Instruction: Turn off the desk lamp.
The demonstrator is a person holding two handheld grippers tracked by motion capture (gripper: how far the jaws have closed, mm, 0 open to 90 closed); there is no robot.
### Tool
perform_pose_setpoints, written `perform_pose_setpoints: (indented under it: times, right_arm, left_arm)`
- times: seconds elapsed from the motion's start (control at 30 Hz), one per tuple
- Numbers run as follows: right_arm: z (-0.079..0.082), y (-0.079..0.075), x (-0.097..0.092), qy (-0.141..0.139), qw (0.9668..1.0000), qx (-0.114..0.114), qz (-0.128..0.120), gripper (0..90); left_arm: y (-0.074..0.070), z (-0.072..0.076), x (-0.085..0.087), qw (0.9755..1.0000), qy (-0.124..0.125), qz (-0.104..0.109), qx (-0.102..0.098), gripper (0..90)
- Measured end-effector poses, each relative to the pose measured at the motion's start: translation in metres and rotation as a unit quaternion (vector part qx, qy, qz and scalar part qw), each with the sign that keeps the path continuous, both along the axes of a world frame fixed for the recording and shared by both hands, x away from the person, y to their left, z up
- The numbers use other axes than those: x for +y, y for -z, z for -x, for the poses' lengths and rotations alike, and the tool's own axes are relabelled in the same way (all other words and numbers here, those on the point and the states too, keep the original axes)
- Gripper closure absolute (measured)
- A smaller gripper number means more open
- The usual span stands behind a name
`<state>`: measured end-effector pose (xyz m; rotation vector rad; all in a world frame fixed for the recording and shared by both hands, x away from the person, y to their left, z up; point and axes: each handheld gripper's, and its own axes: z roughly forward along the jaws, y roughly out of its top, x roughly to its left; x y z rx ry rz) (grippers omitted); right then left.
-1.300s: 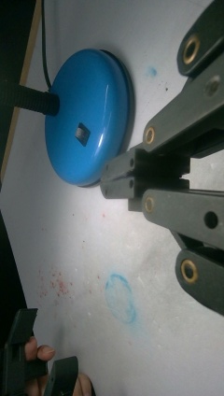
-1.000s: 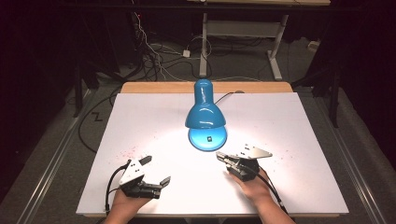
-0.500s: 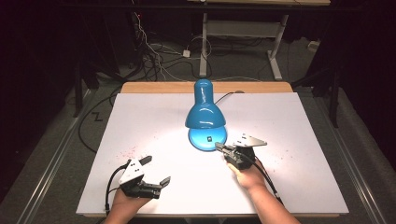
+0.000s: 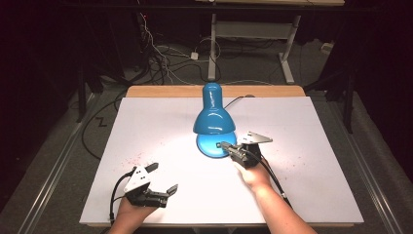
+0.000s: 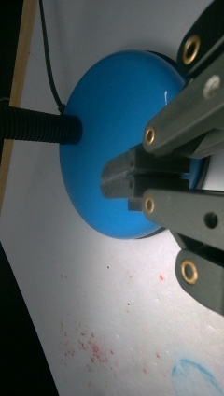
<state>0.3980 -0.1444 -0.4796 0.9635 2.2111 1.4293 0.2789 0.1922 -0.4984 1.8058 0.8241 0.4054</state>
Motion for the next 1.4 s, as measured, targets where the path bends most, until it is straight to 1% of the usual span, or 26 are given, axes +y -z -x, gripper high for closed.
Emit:
perform_pose_setpoints:
  times: [0.13,0.23,0.33,0.43,0.63,0.73,0.77,0.8,0.97,1.0,1.03,1.1,1.4]
  right_arm:
    - [-0.006,0.001,0.003,0.000,1.0000,0.002,0.003,90.0]
    - [-0.009,0.003,0.005,0.002,1.0000,0.005,0.006,90.0]
    - [-0.012,0.005,0.007,0.006,0.9999,0.013,0.006,90.0]
    - [-0.015,0.005,0.008,0.008,0.9998,0.016,0.004,90.0]
    - [-0.018,0.006,0.013,0.012,0.9997,0.021,0.009,90.0]
    - [-0.019,0.007,0.013,0.014,0.9995,0.024,0.013,90.0]
    - [-0.019,0.006,0.014,0.017,0.9995,0.025,0.009,90.0]
    - [-0.019,0.007,0.013,0.014,0.9995,0.024,0.011,90.0]
    - [-0.019,0.007,0.014,0.015,0.9995,0.025,0.009,90.0]
    - [-0.019,0.007,0.014,0.012,0.9996,0.023,0.012,90.0]
    - [-0.019,0.007,0.014,0.014,0.9996,0.024,0.009,90.0]
    - [-0.019,0.007,0.014,0.013,0.9996,0.021,0.014,90.0]
    - [-0.019,0.007,0.014,0.013,0.9996,0.021,0.014,90.0]
  left_arm:
    - [0.000,0.000,0.001,0.9999,-0.003,0.010,0.001,0.0]
    - [0.000,0.001,0.001,0.9999,-0.002,0.011,0.001,0.0]
    - [0.000,0.001,0.001,1.0000,-0.002,0.008,-0.002,0.0]
    - [0.000,0.001,0.001,0.9999,-0.003,0.010,-0.001,0.0]
    - [0.000,0.000,0.001,0.9999,-0.002,0.015,0.003,0.0]
    - [0.000,0.000,0.001,0.9999,-0.002,0.011,0.001,0.0]
    - [0.000,0.000,0.001,0.9999,-0.001,0.011,0.001,0.0]
    - [0.000,0.000,0.001,0.9999,-0.002,0.011,0.002,0.0]
    - [0.000,0.000,0.001,1.0000,-0.001,0.008,0.000,0.0]
    - [0.000,0.000,0.001,1.0000,-0.002,0.008,0.000,0.0]
    - [0.000,0.000,0.001,1.0000,-0.003,0.008,0.000,0.0]
    - [0.000,0.001,0.001,1.0000,-0.002,0.005,-0.002,0.0]
    - [0.000,0.000,0.001,1.0000,-0.002,0.002,-0.003,0.0]
